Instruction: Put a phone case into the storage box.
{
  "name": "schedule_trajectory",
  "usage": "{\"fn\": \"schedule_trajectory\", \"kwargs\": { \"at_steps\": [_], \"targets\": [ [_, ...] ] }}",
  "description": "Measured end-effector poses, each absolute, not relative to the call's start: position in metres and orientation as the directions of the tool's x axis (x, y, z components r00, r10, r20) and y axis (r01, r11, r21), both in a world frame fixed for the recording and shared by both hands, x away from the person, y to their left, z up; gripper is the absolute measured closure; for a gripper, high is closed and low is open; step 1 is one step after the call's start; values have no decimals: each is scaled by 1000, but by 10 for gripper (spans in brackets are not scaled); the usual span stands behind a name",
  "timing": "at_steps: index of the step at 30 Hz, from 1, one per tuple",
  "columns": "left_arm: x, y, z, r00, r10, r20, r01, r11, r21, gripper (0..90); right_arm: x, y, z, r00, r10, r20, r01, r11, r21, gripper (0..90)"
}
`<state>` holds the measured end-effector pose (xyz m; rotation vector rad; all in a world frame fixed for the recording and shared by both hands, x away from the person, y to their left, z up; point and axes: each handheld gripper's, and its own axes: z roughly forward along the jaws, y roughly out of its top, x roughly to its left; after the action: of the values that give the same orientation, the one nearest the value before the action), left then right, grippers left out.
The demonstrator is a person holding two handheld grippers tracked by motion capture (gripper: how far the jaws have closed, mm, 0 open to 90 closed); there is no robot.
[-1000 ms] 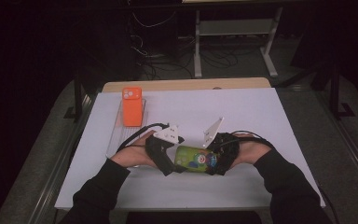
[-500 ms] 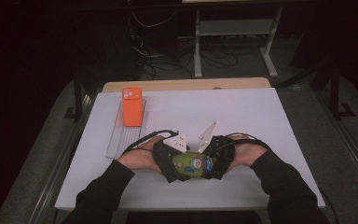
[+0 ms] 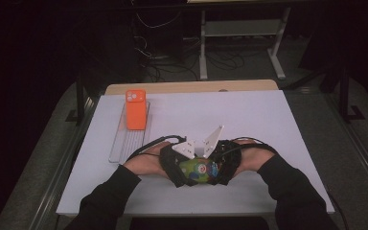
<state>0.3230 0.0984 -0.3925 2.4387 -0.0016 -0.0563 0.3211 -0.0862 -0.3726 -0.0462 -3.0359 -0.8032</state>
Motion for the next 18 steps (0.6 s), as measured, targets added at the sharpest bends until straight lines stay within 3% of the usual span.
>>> {"fn": "schedule_trajectory", "kwargs": {
  "at_steps": [9,18],
  "targets": [
    [325,98,-394,995,-20,-97,47,-772,634,153,322,-85,-375,-1000,18,21,26,871,491,150],
    [325,101,-392,995,-7,-102,58,-781,622,158,323,-92,-375,-998,37,50,58,830,554,119]
  ]
}}
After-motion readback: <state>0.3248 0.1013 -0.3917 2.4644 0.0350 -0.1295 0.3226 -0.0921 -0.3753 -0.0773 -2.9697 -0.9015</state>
